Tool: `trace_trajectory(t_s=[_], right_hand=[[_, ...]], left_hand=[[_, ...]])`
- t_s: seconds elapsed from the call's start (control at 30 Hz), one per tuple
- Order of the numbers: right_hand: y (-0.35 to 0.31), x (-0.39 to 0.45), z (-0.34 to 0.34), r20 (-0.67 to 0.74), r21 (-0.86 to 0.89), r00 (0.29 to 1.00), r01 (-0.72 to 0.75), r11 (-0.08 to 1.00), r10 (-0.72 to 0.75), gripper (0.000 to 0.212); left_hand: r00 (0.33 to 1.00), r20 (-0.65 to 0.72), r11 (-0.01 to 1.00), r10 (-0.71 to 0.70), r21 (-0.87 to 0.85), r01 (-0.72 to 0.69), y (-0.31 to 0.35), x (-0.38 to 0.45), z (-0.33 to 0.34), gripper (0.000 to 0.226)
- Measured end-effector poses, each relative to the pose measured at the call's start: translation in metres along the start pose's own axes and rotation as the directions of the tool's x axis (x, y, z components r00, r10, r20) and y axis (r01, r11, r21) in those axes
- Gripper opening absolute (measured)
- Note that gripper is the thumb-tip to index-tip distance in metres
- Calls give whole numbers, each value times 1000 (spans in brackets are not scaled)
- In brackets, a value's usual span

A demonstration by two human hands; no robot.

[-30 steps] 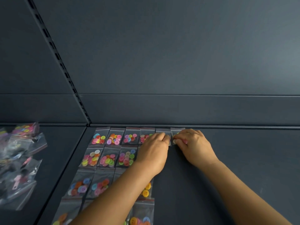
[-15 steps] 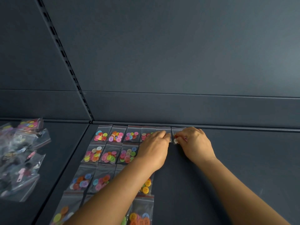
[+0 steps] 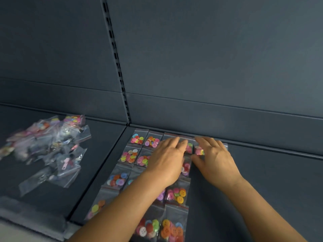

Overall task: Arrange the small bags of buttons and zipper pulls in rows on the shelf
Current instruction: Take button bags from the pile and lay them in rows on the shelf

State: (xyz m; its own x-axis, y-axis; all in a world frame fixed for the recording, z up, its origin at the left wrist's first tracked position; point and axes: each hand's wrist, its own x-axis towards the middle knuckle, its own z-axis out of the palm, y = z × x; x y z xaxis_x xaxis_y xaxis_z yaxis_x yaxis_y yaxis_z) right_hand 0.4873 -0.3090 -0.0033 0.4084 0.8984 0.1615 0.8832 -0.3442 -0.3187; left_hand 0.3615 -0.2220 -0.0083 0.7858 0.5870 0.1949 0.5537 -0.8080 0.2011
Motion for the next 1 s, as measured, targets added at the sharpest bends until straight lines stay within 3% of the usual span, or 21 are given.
trace_trajectory(t_s=[0.2,0.47,0.73,1.0], right_hand=[[-68,11,13,23,37,987,161,986,-162,68],[-185,35,52,38,76,970,236,969,-240,67],[-285,60,98,63,92,972,219,971,-225,66],[-339,91,125,62,128,985,152,980,-161,55]], left_hand=[[992,-80,995,-93,-28,91,-64,-39,-33,63],[982,-105,987,-160,-24,159,-177,-90,-69,62],[979,-105,985,-175,-21,174,-282,-121,-90,62],[969,-92,974,-228,-32,226,-364,-122,-99,55]])
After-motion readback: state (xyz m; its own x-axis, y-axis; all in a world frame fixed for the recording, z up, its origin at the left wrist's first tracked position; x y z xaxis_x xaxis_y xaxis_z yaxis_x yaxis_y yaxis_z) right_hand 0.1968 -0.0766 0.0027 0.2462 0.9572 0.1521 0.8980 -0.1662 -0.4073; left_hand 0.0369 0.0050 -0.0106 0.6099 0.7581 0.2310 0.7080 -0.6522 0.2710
